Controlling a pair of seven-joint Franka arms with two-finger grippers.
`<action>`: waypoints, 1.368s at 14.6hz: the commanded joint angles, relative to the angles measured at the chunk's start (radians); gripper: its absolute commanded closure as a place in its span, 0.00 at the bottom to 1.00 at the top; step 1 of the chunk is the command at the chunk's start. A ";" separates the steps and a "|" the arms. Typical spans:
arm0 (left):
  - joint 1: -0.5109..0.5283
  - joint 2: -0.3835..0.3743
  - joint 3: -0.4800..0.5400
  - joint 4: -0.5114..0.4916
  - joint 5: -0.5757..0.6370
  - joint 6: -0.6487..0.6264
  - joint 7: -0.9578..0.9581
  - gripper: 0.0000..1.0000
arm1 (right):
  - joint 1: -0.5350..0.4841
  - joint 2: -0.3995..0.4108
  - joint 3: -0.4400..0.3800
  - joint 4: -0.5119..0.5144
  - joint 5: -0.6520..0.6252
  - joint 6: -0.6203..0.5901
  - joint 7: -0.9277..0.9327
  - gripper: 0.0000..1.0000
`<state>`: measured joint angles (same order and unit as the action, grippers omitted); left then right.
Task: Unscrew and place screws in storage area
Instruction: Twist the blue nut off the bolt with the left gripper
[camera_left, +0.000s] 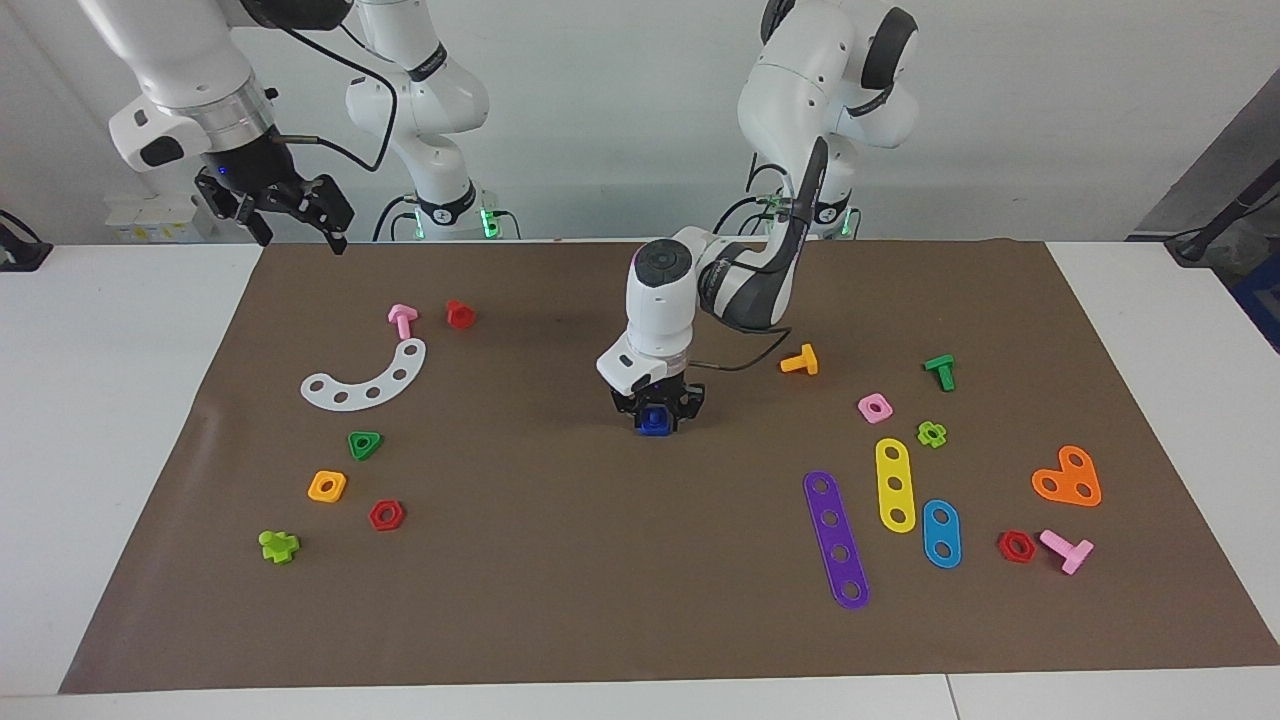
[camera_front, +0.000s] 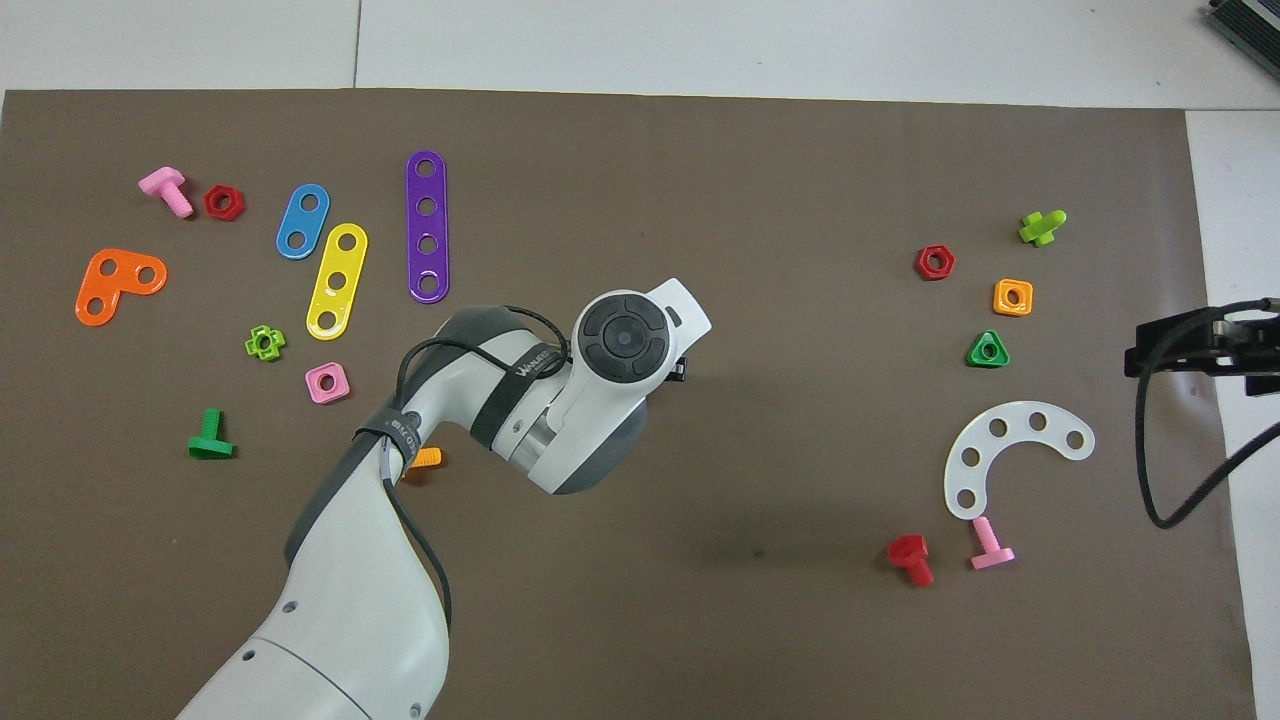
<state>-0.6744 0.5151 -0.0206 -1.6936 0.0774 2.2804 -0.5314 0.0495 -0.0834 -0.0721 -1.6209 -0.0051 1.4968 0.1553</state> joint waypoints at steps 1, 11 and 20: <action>-0.001 -0.006 0.005 0.008 0.019 -0.028 0.002 0.40 | -0.008 -0.022 0.008 -0.025 0.017 0.017 0.006 0.00; 0.002 -0.004 0.005 0.041 -0.030 -0.071 0.002 0.50 | -0.008 -0.022 0.008 -0.027 0.017 0.016 0.007 0.00; 0.004 -0.003 0.005 0.043 -0.036 -0.090 0.004 0.62 | -0.008 -0.022 0.008 -0.027 0.017 0.016 0.006 0.00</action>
<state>-0.6718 0.5146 -0.0184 -1.6604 0.0602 2.2174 -0.5327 0.0495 -0.0834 -0.0721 -1.6209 -0.0051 1.4968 0.1553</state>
